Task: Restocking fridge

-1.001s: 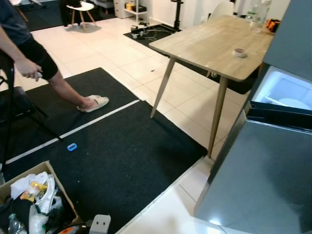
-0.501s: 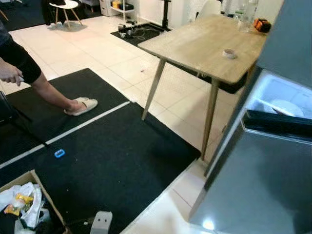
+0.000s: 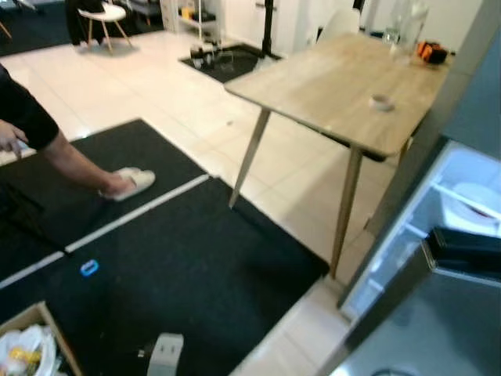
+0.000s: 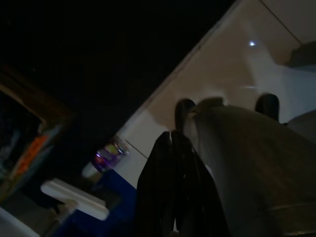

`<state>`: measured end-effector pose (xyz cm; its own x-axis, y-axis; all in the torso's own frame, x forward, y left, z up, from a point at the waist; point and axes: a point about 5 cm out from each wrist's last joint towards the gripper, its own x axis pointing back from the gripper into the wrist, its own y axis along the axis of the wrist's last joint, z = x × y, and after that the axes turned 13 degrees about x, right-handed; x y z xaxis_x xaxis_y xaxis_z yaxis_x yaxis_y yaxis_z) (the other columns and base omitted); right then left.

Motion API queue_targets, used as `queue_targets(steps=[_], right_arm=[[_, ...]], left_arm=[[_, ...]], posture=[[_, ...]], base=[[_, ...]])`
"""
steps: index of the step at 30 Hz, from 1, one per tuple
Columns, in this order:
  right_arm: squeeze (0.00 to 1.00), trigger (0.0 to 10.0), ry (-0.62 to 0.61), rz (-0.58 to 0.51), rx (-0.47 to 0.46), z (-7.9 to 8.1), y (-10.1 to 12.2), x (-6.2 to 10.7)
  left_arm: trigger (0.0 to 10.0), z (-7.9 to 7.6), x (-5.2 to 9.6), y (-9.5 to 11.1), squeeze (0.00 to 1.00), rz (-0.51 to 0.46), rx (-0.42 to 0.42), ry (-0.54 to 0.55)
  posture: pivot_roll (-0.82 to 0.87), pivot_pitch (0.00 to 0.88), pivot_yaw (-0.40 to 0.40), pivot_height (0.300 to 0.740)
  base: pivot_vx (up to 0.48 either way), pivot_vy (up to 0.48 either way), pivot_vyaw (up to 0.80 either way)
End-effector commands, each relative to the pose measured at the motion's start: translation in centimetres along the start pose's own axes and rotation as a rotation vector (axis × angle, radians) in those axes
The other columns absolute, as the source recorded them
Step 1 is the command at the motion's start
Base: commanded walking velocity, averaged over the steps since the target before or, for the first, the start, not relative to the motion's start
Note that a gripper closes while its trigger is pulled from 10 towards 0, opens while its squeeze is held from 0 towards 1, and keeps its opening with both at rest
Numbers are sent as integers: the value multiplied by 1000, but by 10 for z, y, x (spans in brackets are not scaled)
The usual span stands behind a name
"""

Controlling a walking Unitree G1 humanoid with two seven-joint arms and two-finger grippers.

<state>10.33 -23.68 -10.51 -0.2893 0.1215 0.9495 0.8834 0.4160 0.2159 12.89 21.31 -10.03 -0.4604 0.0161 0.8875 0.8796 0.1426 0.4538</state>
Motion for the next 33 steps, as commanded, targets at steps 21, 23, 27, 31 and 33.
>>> queue_targets(steps=[21,23,27,31,33], right_arm=[[0,10000,-204,-355,-510,-77,80,15],[0,10000,-238,-463,-527,-96,109,25],[0,10000,-259,-603,-549,-114,148,42],[0,10000,-237,-760,-553,-126,188,61],[0,10000,-220,-827,-533,-128,207,72]], left_arm=[[10000,-2,1,-13,0,41,32,4],[10000,-2,1,-13,0,40,34,4],[10000,-2,1,-13,0,37,39,5],[10000,-2,1,-13,0,36,44,7],[10000,-2,1,-13,0,36,46,7]], posture=[[-13,0,-50,740],[-13,0,-50,740],[-3,0,-55,740],[-3,0,-55,740],[-3,0,-55,740]], base=[[13,0,-568],[0,0,-744],[0,0,-556],[0,0,0],[0,0,0]])
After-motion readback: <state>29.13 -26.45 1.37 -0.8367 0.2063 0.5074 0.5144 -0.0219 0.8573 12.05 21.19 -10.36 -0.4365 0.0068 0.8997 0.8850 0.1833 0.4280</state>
